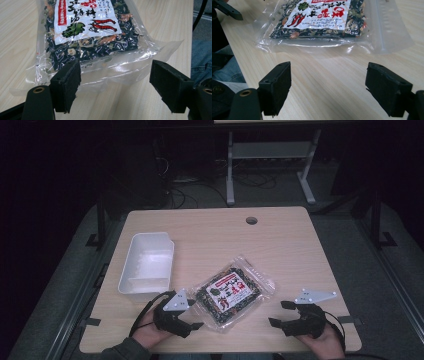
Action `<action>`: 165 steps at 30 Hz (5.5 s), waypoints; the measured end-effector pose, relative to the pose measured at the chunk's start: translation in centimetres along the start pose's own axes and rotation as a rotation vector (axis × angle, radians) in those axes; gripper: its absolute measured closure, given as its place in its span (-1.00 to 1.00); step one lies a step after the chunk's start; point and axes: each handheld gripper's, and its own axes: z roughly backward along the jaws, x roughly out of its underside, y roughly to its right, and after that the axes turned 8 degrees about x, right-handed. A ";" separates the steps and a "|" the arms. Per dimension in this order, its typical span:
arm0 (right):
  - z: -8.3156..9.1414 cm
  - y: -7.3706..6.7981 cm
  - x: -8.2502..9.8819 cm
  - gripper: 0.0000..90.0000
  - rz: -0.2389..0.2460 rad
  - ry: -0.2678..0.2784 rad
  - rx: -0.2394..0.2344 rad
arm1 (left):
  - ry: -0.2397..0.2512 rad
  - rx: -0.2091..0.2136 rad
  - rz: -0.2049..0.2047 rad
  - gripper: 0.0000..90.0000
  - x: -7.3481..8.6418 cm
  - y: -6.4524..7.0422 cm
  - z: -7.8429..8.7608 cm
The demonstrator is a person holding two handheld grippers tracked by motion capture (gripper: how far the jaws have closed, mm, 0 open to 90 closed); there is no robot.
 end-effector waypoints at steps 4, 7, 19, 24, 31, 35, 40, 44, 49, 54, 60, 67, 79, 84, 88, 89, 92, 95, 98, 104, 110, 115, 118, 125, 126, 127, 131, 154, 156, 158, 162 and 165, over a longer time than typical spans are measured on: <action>0.0 0.1 0.0 -0.57 -0.005 -0.005 0.003 | -0.002 -0.005 0.000 -0.45 0.0 0.0 0.0; -0.1 0.1 0.0 -0.57 -0.005 -0.005 0.018 | 0.002 -0.009 0.007 -0.45 -0.1 0.0 -0.1; -0.1 1.5 -0.8 -0.55 -0.076 0.021 0.062 | 0.001 -0.045 0.023 -0.43 -1.1 -0.6 -0.4; -0.7 2.5 -1.9 -0.53 -0.107 0.018 0.089 | 0.011 -0.053 0.037 -0.40 -1.8 -1.0 -0.5; -1.8 4.3 -3.1 -0.50 -0.192 0.004 0.096 | -0.007 -0.054 0.058 -0.31 -2.7 -1.7 -1.6; -2.5 5.0 -3.3 -0.48 -0.224 -0.012 0.127 | -0.022 -0.058 0.073 -0.27 -2.9 -2.3 -2.2; -3.4 5.6 -3.4 -0.43 -0.263 -0.038 0.128 | -0.044 -0.059 0.083 -0.24 -2.9 -2.6 -2.8; -4.5 5.9 -3.6 -0.28 -0.286 -0.056 0.118 | -0.062 -0.055 0.093 -0.18 -2.8 -2.9 -3.2; -4.9 6.1 -3.6 -0.17 -0.306 -0.069 0.104 | -0.097 -0.039 0.103 -0.16 -2.7 -3.0 -3.8; -5.3 6.2 -3.5 -0.02 -0.320 -0.073 0.083 | -0.103 -0.034 0.110 -0.15 -2.7 -3.0 -3.9; -5.5 6.2 -3.5 0.15 -0.332 -0.068 0.063 | -0.102 -0.033 0.109 -0.11 -2.7 -3.0 -4.1; -6.1 6.0 -3.6 0.46 -0.350 -0.074 0.047 | -0.105 -0.041 0.102 -0.11 -2.7 -2.9 -4.2; -4.5 6.2 -4.3 0.98 -0.320 -0.008 -0.013 | -0.081 -0.054 0.110 -0.19 -2.7 -3.2 -3.7; -3.1 6.3 -4.7 0.98 -0.294 0.027 -0.038 | -0.040 -0.060 0.130 -0.29 -2.9 -3.3 -3.1; -1.1 6.5 -5.2 0.98 -0.262 0.066 -0.077 | -0.016 -0.055 0.146 -0.43 -3.0 -3.5 -3.2; -1.1 6.5 -5.2 0.98 -0.262 0.066 -0.077 | -0.013 -0.056 0.149 -0.43 -3.1 -3.6 -3.2; 0.5 6.4 -5.8 0.98 -0.220 0.102 -0.108 | 0.008 -0.053 0.162 -0.50 -3.3 -3.8 -3.2; 1.3 6.4 -6.1 0.98 -0.204 0.127 -0.132 | 0.024 -0.041 0.179 -0.52 -3.5 -4.0 -3.2; 2.5 6.4 -6.6 0.99 -0.181 0.159 -0.157 | 0.039 -0.024 0.189 -0.52 -3.7 -4.3 -3.3; 4.6 5.8 -8.2 0.99 -0.107 0.191 -0.199 | 0.080 0.030 0.213 -0.52 -4.1 -4.7 -3.7; 5.4 5.2 -9.4 0.99 -0.056 0.203 -0.237 | 0.107 0.076 0.226 -0.52 -4.4 -5.0 -3.9; 5.3 4.8 -10.2 0.99 -0.044 0.228 -0.264 | 0.124 0.132 0.235 -0.30 -4.5 -5.0 -3.9; 4.9 4.8 -10.5 0.99 -0.051 0.250 -0.274 | 0.118 0.136 0.227 -0.18 -4.5 -4.9 -3.8; 4.7 4.8 -10.8 0.99 -0.066 0.273 -0.264 | 0.147 0.178 0.222 0.13 -4.2 -5.1 -3.1; 4.6 4.8 -10.9 0.99 -0.066 0.275 -0.258 | 0.149 0.181 0.215 0.19 -4.2 -5.0 -3.0; 4.5 4.7 -10.9 0.99 -0.067 0.276 -0.249 | 0.150 0.180 0.208 0.27 -4.2 -4.9 -3.0; 4.4 4.8 -10.8 0.99 -0.071 0.282 -0.230 | 0.160 0.191 0.193 0.42 -4.0 -4.8 -2.8; 0.9 5.9 -8.8 0.19 -0.162 0.240 -0.227 | 0.131 0.169 0.129 0.55 -4.0 -4.2 -2.7; 0.0 5.6 -8.5 0.13 -0.164 0.215 -0.248 | 0.130 0.168 0.128 0.54 -4.0 -4.2 -2.7; -0.3 5.3 -8.6 0.13 -0.152 0.209 -0.264 | 0.131 0.166 0.127 0.54 -4.0 -4.1 -2.7; -0.9 4.6 -8.8 0.14 -0.136 0.193 -0.285 | 0.134 0.164 0.126 0.54 -4.0 -4.0 -2.7; -1.4 4.2 -8.9 0.17 -0.129 0.182 -0.300 | 0.134 0.160 0.120 0.54 -4.0 -4.0 -2.6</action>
